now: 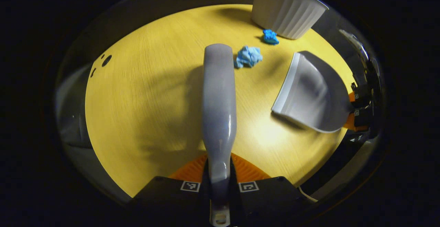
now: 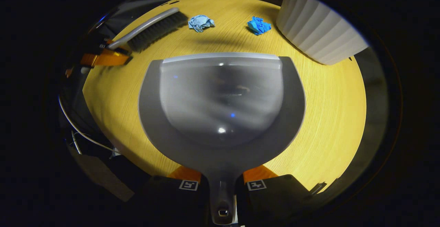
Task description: Pick up the small broom and dustpan from the desktop, sweep the trash into the dustpan with the broom, and then empty the trash into the garbage bin.
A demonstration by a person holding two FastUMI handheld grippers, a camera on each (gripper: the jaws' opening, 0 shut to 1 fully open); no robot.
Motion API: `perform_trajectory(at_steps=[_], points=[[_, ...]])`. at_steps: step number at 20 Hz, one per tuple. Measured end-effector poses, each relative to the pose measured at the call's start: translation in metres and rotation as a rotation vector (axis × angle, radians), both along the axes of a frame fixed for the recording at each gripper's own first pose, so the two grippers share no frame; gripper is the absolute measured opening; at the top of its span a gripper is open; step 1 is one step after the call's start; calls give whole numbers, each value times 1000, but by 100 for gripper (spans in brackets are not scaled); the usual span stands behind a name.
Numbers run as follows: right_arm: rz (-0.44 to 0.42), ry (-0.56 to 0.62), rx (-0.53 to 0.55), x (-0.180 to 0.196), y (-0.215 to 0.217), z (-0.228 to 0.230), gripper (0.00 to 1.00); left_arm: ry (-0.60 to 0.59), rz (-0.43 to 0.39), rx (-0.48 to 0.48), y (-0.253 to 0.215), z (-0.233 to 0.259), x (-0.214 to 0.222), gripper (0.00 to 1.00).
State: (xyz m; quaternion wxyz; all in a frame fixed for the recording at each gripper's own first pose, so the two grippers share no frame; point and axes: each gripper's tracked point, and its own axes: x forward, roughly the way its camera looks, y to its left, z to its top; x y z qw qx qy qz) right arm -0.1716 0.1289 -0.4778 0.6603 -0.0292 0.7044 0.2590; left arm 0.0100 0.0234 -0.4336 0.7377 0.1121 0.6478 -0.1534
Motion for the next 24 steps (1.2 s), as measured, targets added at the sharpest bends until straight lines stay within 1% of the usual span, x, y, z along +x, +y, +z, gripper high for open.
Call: perform_trajectory(at_steps=[1,2,3,4,8,12,15,16,18,19,21,22,23,24], points=[[-2,1,-1,0,0,0,36,-21,-23,15,3,0,17,26],[-4,1,-1,0,0,0,36,-41,-59,36,5,-1,34,29],[-5,3,-2,0,0,0,36,-55,-95,53,5,-4,49,27],[-4,5,-2,0,0,0,36,-62,-129,61,2,-5,63,27],[-3,14,-3,-1,-1,0,36,-84,-246,63,-21,-17,102,26],[-4,19,-2,0,-2,1,36,-79,-380,57,-50,-26,120,26],[-8,20,-4,-1,-1,2,36,-93,-460,76,-68,-35,137,26],[-9,20,-5,-1,-2,3,36,-97,-493,81,-74,-36,143,28],[-10,19,-3,-1,-2,2,36,-108,-569,78,-88,-39,152,24],[-11,19,-3,-1,-2,2,36,-102,-603,74,-94,-38,152,26],[-13,17,0,0,-1,3,36,-89,-667,35,-108,-37,149,26],[-13,17,1,-1,-1,3,36,-83,-687,33,-112,-39,146,24],[-15,20,2,-1,-1,2,36,-72,-702,15,-117,-36,140,28],[-18,23,3,0,0,1,36,-57,-710,-3,-121,-35,134,28]])
